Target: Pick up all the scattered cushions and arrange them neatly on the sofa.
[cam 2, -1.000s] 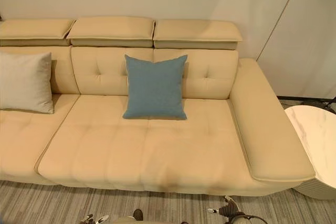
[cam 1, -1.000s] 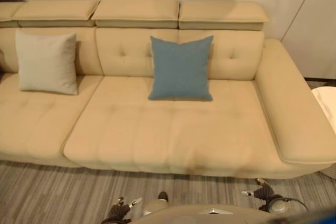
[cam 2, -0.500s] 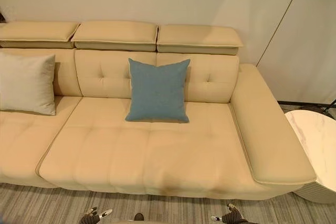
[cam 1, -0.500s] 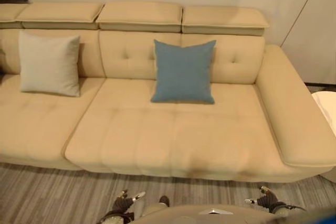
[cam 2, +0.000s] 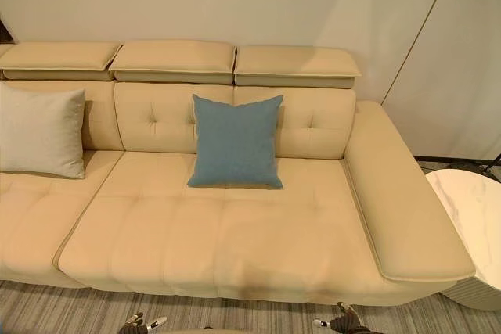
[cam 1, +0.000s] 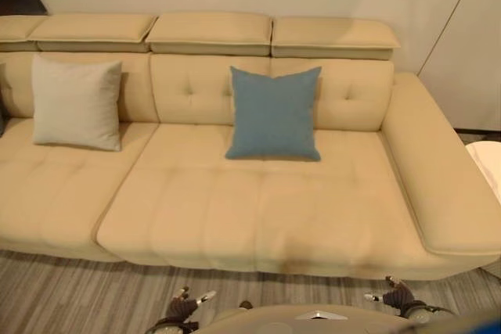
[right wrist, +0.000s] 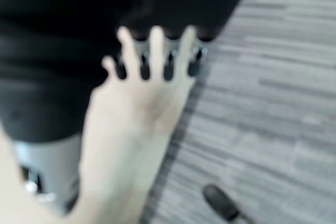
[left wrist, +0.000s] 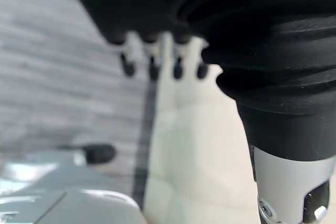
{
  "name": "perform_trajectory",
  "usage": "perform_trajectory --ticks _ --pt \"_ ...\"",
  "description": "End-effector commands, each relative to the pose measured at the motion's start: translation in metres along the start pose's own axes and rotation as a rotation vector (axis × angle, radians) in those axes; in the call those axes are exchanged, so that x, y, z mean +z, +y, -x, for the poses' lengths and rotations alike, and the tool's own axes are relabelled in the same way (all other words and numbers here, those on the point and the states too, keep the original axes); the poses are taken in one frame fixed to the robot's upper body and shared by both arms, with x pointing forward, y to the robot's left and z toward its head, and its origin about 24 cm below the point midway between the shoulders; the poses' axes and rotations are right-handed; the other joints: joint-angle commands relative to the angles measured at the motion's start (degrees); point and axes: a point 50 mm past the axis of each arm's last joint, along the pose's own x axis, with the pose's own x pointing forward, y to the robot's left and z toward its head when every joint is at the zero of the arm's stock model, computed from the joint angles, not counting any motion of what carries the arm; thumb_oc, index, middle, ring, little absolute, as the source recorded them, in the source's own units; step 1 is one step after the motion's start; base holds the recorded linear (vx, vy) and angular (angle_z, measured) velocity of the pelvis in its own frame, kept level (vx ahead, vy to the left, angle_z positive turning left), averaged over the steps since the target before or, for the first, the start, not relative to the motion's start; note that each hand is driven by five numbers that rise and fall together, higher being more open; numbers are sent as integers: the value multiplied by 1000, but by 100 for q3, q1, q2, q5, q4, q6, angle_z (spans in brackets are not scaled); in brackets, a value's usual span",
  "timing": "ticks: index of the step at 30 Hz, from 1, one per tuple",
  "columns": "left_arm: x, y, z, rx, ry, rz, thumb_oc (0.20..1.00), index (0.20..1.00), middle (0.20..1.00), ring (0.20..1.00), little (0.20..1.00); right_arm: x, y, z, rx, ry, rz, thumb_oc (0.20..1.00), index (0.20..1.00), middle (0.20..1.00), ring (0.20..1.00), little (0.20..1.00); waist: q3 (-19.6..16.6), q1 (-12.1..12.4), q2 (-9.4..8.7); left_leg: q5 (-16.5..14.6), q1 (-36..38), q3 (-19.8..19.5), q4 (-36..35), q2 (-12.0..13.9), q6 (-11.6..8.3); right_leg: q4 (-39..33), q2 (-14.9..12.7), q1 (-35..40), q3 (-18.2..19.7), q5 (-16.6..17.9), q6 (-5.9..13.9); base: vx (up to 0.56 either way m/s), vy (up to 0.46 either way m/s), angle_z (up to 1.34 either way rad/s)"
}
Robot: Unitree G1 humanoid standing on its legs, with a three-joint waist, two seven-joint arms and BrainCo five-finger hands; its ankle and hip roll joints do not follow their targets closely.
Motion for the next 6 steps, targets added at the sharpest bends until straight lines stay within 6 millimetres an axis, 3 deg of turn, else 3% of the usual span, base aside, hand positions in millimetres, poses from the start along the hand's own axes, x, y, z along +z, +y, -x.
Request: perform_trajectory --ticks 1,6 --pt "12 -1 -4 21 -22 20 1000 1000 1000 1000 1000 20 4 -4 -11 -58 -48 1000 1000 1000 1000 1000 3 11 -284 -274 218 -67 58 -328 -80 -173 -205 57 67 616 443 35 1 0" --pt "18 -9 -5 -7 -45 11 1000 1000 1000 1000 1000 23 11 -4 10 -68 -55 1000 1000 1000 1000 1000 -15 -18 -281 -334 300 -59 106 -328 -69 -104 -211 131 69 545 426 13 1 0"
